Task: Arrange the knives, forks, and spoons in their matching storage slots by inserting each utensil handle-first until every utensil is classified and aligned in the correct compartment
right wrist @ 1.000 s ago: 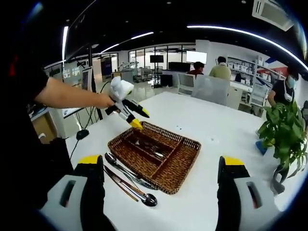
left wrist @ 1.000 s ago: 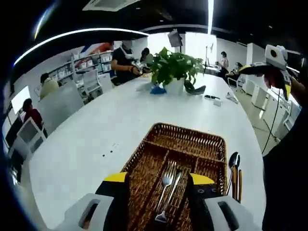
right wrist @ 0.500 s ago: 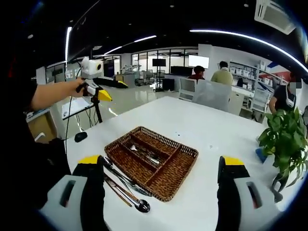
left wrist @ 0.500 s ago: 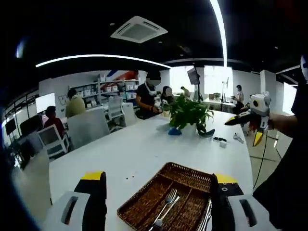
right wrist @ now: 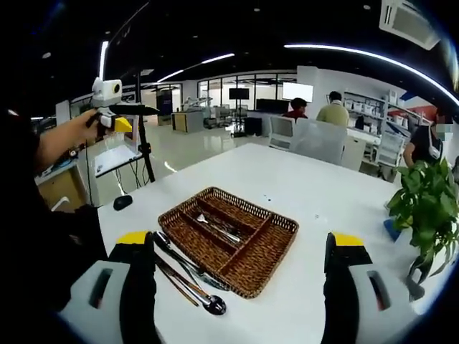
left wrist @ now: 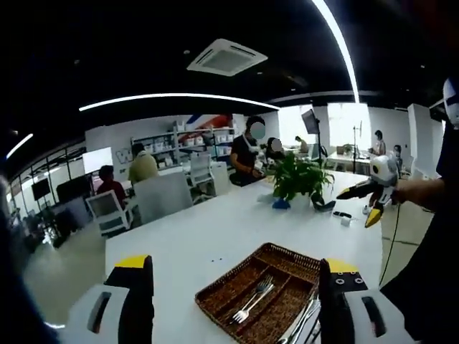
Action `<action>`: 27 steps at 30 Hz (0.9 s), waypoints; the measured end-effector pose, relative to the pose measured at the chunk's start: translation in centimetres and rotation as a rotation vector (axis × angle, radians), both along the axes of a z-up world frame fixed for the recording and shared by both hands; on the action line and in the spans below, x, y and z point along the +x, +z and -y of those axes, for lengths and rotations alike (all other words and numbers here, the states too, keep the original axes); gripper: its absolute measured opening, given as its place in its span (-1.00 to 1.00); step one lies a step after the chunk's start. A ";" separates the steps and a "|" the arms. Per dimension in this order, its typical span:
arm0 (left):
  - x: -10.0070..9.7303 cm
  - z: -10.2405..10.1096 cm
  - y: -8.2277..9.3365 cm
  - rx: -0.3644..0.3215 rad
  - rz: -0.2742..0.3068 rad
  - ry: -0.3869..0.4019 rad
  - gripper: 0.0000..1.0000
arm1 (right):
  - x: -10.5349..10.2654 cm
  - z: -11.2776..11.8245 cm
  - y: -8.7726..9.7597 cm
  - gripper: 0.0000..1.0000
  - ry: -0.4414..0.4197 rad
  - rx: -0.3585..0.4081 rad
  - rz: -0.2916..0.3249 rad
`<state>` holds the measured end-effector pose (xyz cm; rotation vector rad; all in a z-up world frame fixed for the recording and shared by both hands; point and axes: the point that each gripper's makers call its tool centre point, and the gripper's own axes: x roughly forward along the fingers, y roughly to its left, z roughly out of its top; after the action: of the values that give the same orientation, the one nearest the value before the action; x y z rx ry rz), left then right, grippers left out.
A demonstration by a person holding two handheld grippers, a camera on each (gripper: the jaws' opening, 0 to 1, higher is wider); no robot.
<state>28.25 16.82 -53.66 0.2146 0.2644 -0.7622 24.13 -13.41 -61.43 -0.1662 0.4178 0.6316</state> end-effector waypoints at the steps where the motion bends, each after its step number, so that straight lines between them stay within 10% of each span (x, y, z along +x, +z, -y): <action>1: -0.7 -0.5 -0.4 0.010 -0.007 0.010 1.00 | 0.0 0.0 0.0 0.99 0.001 0.000 0.000; 15: -4.6 -4.9 -6.7 0.118 -0.101 0.116 1.00 | -1.0 0.7 -0.5 0.99 -0.014 -0.018 -0.007; 27: -5.6 -4.9 -7.3 0.080 -0.104 0.119 1.00 | -0.6 1.6 -0.1 0.99 -0.037 -0.031 0.008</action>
<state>22.67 21.70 -60.93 0.2334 0.4032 -0.6464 23.49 -15.05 -61.51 -0.1905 0.4221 0.5877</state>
